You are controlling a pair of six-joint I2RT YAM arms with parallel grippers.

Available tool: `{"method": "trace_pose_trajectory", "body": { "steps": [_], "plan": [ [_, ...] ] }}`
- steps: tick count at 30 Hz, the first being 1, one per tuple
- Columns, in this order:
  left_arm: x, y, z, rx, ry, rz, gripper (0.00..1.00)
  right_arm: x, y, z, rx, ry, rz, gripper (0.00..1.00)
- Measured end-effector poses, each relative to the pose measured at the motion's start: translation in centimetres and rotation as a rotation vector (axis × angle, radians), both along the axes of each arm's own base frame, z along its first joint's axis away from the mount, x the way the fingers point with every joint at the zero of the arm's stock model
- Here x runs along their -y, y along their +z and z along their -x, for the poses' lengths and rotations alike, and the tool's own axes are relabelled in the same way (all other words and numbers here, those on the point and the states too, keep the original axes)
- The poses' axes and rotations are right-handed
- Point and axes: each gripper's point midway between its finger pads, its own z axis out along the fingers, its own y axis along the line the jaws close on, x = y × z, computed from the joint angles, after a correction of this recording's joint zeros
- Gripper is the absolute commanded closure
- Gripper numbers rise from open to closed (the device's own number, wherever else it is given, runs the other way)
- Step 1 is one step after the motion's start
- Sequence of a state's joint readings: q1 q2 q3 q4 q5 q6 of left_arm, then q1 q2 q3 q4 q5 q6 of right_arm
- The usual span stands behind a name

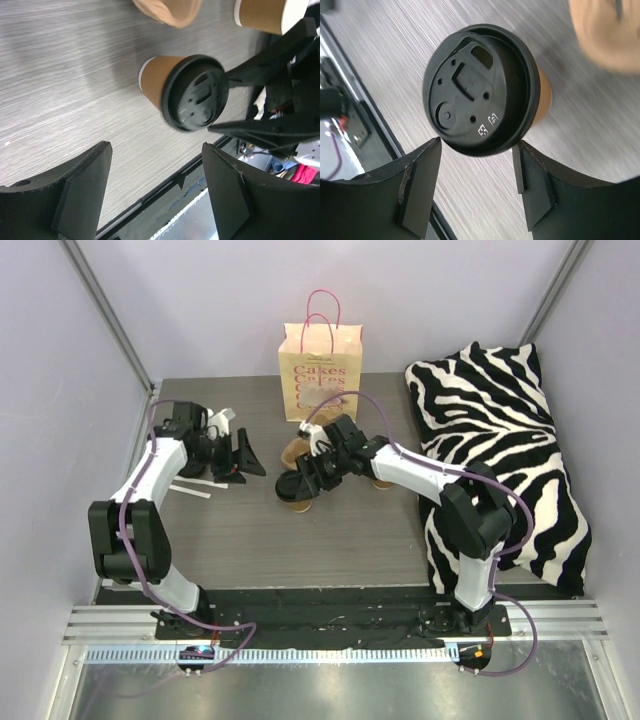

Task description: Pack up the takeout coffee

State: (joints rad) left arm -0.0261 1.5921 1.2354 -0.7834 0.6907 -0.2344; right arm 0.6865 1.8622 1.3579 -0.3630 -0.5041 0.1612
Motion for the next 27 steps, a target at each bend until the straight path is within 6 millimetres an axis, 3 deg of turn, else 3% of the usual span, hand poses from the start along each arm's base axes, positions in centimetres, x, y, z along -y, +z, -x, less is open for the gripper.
{"method": "trace_pose_trajectory", "body": {
  "steps": [5, 8, 10, 16, 21, 27],
  "plan": [
    [-2.3, 0.0, -0.7, -0.001, 0.064, 0.004, 0.22, -3.7, 1.0, -0.9, 0.017, 0.012, -0.07, 0.34],
    [-3.5, 0.0, -1.0, -0.002, 0.1, 0.001, 0.21, -5.6, 0.8, -1.8, 0.015, 0.011, -0.094, 0.34],
    [-4.1, -0.2, -1.1, -0.002, 0.112, -0.01, 0.25, -6.6, 0.2, -2.4, 0.012, 0.01, -0.097, 0.35],
    [-4.6, -1.9, -1.0, -0.042, 0.11, -0.031, 0.27, -5.8, -1.3, -3.0, -0.001, -0.026, -0.057, 0.37],
    [-5.2, -2.7, -0.9, -0.058, 0.132, -0.047, 0.24, -4.1, -3.3, -2.2, -0.027, -0.031, -0.005, 0.41],
    [-5.8, -3.8, -0.5, -0.072, 0.147, -0.083, 0.22, -4.0, -3.4, -2.1, -0.031, -0.031, -0.006, 0.4]
  ]
}}
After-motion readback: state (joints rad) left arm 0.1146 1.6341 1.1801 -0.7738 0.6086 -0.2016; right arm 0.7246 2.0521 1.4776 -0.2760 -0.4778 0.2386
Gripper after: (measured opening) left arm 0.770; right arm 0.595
